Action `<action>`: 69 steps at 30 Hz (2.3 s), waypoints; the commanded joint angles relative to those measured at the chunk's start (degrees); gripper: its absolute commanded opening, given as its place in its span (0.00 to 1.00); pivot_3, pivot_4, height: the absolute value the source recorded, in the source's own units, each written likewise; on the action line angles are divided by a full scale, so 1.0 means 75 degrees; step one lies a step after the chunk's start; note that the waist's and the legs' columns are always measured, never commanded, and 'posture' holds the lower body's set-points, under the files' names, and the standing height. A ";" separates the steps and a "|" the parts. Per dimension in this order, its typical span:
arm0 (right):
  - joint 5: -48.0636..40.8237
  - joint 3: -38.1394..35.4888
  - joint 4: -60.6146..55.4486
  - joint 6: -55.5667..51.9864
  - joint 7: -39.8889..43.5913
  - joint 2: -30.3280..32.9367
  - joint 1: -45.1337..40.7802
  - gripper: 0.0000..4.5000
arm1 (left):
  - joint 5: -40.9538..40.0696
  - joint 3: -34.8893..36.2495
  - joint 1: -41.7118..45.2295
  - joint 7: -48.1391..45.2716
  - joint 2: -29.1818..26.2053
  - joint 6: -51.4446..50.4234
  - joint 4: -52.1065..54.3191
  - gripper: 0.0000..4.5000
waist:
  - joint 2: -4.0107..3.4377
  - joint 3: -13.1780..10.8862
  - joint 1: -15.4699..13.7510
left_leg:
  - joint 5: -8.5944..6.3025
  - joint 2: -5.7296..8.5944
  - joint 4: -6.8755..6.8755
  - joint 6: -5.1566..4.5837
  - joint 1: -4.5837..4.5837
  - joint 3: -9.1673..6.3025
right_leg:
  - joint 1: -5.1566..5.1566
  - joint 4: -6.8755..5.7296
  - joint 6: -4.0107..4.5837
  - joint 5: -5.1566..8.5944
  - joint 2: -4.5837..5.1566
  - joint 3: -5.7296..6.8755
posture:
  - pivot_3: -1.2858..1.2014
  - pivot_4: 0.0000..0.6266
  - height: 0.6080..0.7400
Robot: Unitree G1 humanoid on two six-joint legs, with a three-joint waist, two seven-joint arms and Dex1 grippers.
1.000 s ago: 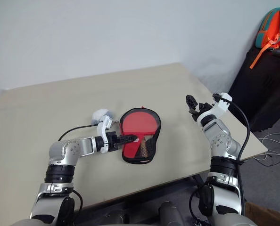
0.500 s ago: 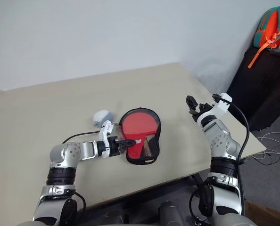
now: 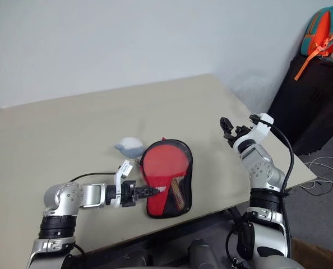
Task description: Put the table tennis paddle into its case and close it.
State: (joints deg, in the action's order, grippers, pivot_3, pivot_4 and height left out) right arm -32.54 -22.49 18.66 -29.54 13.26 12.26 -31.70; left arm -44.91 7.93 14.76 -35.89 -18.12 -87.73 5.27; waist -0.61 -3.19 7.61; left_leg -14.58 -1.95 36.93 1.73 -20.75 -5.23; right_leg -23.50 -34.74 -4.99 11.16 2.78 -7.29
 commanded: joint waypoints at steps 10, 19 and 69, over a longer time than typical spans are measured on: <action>-0.0048 0.0256 -0.0790 -0.0339 0.0040 0.0048 0.0230 1.00 | -0.0779 -0.0353 -0.1107 -0.0231 -0.0891 -0.0621 0.1675 0.00 | 0.0001 -0.0001 0.0102 | 0.0000 0.0000 0.0003 0.0000 0.0007 -0.0001 | 0.0002 -0.0001 0.0014 0.0008 0.0000 0.0000 | 0.52 0.00 1.00; 0.0009 0.0297 -0.0703 -0.0356 0.0047 0.0078 0.0201 1.00 | -0.1131 0.0317 -0.1101 0.0382 -0.0540 -0.0635 0.1307 0.60 | 0.0003 -0.0002 0.0140 | 0.0000 0.0000 0.0011 0.0001 0.0007 -0.0001 | 0.0005 0.0002 0.0014 0.0008 0.0001 0.0001 | 0.52 0.00 1.00; 0.1003 0.2882 0.2492 -0.0490 0.3377 -0.0748 -0.3288 1.00 | 0.4862 -0.4439 -0.0971 -0.2530 -0.2407 0.8477 -0.0256 0.75 | 0.0018 0.0006 0.0217 | -0.0004 -0.0001 -0.0014 0.0002 0.0033 0.0015 | 0.0010 -0.0006 0.0008 0.0005 -0.0009 -0.0027 | 0.52 0.00 1.00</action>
State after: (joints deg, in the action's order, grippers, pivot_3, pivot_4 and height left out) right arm -25.51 -1.15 35.38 -34.47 36.35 7.13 -53.09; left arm -12.39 -20.63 11.34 -53.20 -34.07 -21.84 7.60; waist -0.47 -3.14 9.23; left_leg -14.61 -1.96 36.83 1.75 -20.50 -5.12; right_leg -23.42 -34.77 -4.99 11.17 2.71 -7.49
